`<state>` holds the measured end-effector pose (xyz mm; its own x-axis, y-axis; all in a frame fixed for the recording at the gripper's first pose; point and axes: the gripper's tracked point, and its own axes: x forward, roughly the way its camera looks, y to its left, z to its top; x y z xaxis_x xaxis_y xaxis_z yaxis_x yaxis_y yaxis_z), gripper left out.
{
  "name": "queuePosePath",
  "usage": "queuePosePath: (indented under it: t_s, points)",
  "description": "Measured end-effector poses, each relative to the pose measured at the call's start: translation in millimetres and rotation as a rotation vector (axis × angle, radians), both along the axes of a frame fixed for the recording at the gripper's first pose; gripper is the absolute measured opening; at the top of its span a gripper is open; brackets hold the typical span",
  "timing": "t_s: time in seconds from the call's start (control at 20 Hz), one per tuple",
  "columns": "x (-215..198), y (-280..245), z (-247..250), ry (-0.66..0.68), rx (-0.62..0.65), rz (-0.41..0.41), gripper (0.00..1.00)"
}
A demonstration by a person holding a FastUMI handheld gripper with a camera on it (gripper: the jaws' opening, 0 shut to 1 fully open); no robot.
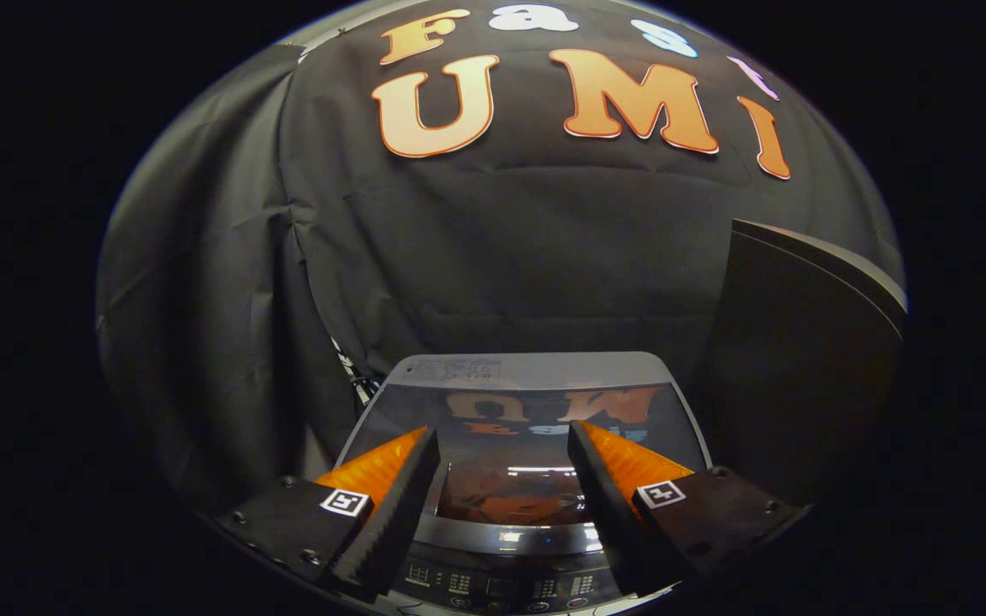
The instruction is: Put the clothes into the washing machine and then close the washing machine lid.
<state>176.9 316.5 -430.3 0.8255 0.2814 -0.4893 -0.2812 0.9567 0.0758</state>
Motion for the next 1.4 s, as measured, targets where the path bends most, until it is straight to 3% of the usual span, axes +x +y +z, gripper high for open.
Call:
queuePosePath:
  t_s: [0.3,0.9,1.4]
  points:
    - [-1,-1,44,-0.031,0.021,0.000,0.98]
    - [-31,-44,225,-0.239,0.039,-0.014,0.98]
    - [-120,-152,355,-0.379,-0.009,-0.086,0.97]
